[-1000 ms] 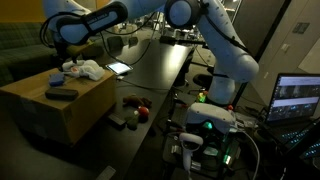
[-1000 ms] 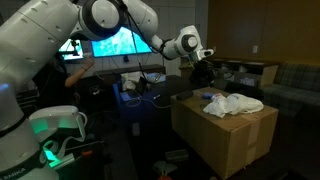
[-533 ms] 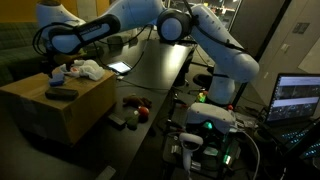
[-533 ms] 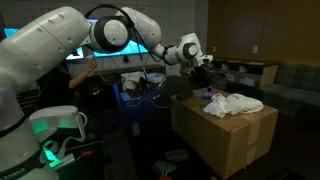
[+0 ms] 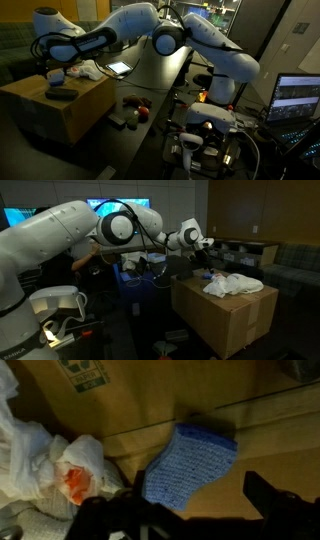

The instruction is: Switch between the objects on the box and on the table one by one

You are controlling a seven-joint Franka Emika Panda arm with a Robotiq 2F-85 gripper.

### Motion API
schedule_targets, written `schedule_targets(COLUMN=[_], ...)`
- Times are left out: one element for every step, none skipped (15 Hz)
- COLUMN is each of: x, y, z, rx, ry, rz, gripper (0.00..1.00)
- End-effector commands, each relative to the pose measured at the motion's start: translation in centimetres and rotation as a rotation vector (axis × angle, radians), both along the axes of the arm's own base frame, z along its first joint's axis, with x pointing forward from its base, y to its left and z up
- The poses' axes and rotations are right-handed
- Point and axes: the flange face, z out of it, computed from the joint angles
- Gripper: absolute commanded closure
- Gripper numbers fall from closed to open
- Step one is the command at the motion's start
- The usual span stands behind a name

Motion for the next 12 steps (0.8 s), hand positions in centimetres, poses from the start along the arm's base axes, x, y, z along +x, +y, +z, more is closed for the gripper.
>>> schedule_targets(x=[0.9, 1.0, 1.1, 1.2, 1.2, 1.3, 1.3, 1.3, 1.4, 1.3, 1.3, 1.3], y=[0.5, 0.5, 0.4, 0.3, 0.2, 0.1, -0.1, -0.1, -0.1, -0.1, -0.1, -0.1], z=[-0.8, -1.3, -1.5, -1.8, -2.1, -2.3, -2.4, -2.8, -2.9, -3.1, -3.3, -3.5], rx=[0.005, 0.005, 0.007, 0.008, 0.008, 0.01, 0.01, 0.01, 0.011, 0.011, 0.012, 0.012], ry=[-0.059, -0.065, -0.069, -0.076, -0.082, -0.084, -0.088, -0.091, -0.091, -0.091, -0.09, -0.083], rz=[-0.064, -0.077, -0.091, -0.104, -0.116, -0.125, -0.135, -0.141, -0.145, -0.148, -0.149, -0.147], gripper=[0.0, 0.0, 0.0, 0.0, 0.0, 0.0, 0.0, 0.0, 0.0, 0.0, 0.0, 0.04])
